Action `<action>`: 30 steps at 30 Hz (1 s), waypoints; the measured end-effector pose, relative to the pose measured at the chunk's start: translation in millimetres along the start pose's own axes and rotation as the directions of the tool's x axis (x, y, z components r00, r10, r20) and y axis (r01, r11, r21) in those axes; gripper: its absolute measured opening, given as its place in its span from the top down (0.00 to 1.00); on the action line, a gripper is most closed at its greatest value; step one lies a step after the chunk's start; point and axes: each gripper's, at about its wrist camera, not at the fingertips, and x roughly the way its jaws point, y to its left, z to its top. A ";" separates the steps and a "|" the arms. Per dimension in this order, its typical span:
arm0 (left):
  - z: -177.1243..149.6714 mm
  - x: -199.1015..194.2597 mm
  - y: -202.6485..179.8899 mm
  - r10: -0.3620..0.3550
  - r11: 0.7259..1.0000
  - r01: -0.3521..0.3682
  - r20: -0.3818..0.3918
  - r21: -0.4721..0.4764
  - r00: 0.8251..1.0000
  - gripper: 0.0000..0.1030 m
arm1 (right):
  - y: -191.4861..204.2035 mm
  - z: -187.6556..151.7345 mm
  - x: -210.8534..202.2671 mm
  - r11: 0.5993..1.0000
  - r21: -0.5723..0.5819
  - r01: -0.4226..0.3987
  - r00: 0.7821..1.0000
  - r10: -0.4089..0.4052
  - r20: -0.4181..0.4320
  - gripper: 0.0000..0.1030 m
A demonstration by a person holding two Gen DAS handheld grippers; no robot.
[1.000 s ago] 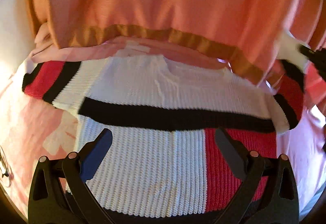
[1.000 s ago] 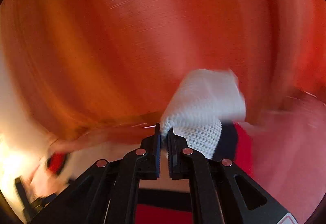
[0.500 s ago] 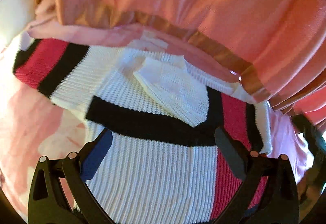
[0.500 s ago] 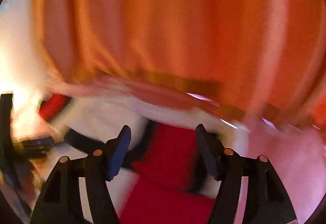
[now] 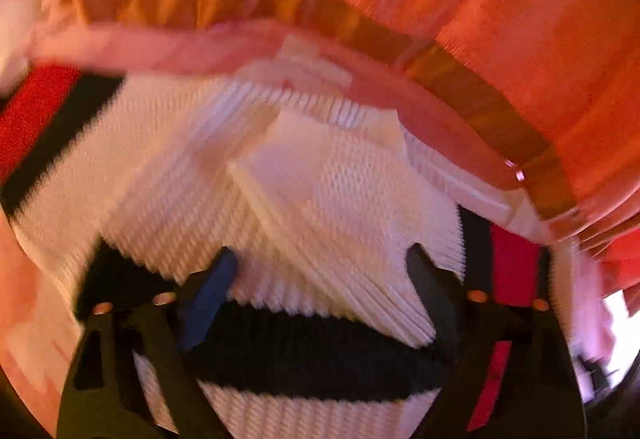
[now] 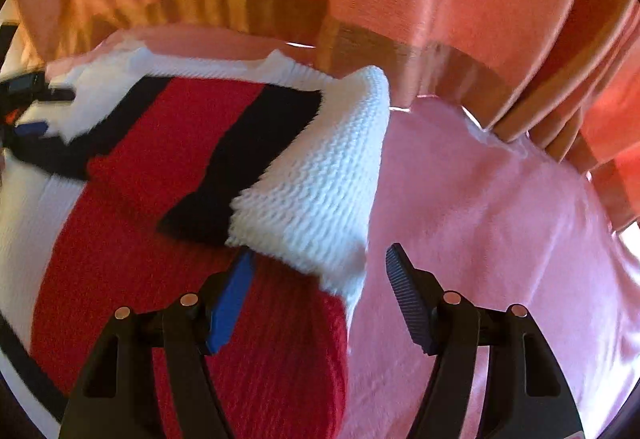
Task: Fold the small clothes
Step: 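Fold the held sleeve across the sweater body with the right gripper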
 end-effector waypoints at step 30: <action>-9.2 -6.2 16.9 0.061 0.998 -0.062 -0.022 -0.031 0.998 0.57 | -44.6 23.7 10.5 0.943 0.306 -0.127 0.988 0.148 -0.046 1.00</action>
